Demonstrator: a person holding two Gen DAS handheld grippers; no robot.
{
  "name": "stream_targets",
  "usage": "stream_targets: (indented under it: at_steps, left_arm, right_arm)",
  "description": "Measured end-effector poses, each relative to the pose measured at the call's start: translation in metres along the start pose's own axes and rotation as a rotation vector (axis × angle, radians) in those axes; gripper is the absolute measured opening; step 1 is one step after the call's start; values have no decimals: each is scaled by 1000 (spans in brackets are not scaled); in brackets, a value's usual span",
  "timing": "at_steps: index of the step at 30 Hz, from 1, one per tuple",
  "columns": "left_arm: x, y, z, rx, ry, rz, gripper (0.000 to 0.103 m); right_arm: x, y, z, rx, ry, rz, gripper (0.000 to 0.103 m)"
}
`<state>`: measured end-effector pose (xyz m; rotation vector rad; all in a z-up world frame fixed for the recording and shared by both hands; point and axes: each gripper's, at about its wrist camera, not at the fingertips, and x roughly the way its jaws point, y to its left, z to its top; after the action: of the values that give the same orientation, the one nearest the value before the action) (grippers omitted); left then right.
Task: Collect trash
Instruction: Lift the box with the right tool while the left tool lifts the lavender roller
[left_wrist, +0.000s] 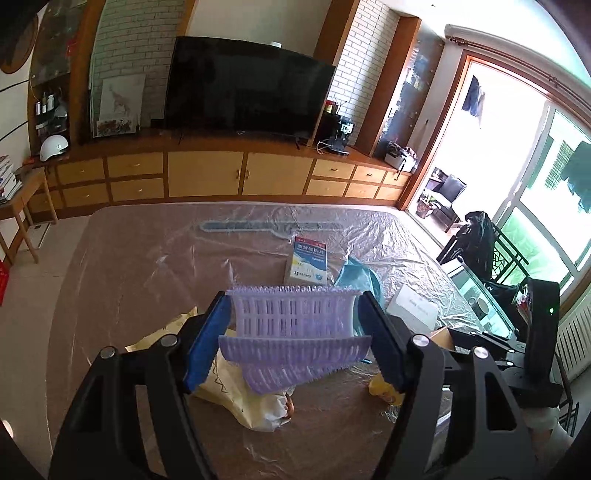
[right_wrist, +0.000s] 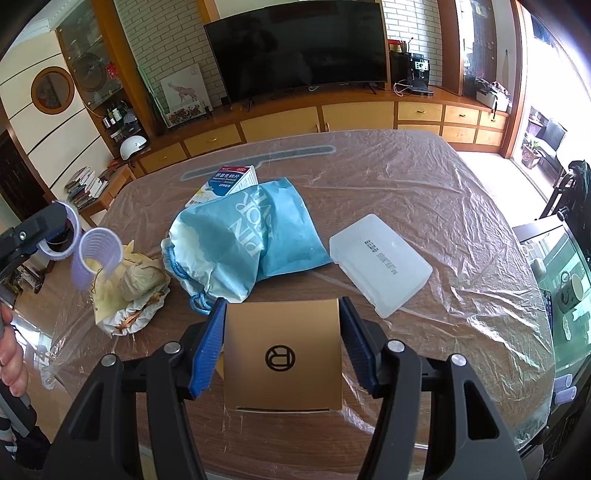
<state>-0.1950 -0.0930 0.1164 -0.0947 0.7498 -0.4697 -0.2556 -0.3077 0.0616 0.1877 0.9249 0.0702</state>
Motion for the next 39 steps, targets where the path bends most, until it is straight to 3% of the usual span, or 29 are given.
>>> stream_targets:
  at_steps: [5,11,18,28,33,39]
  left_arm:
    - [13,-3,-19,-12,83,-94,72]
    - [28,-16,-45,-14,175,-165,72]
    - [52,-13,-88,8,299,-117,72]
    - [59,-17,-95,122,299,-21,72]
    - [52,-16,-89,76,279,-38,71]
    - [24,-17,-62,71,199,-72,71]
  right_arm:
    - [-3,3,0,-17,-9,10,59]
    - [14,1,2,-65,20,-59,59]
    - [27,5,-3,-91,54,-57,59]
    - [29,11,-11,-117,72,-37,60]
    - [23,7,-13,-100,57,-14,59]
    - [5,-4,-3,-48,20,21,59]
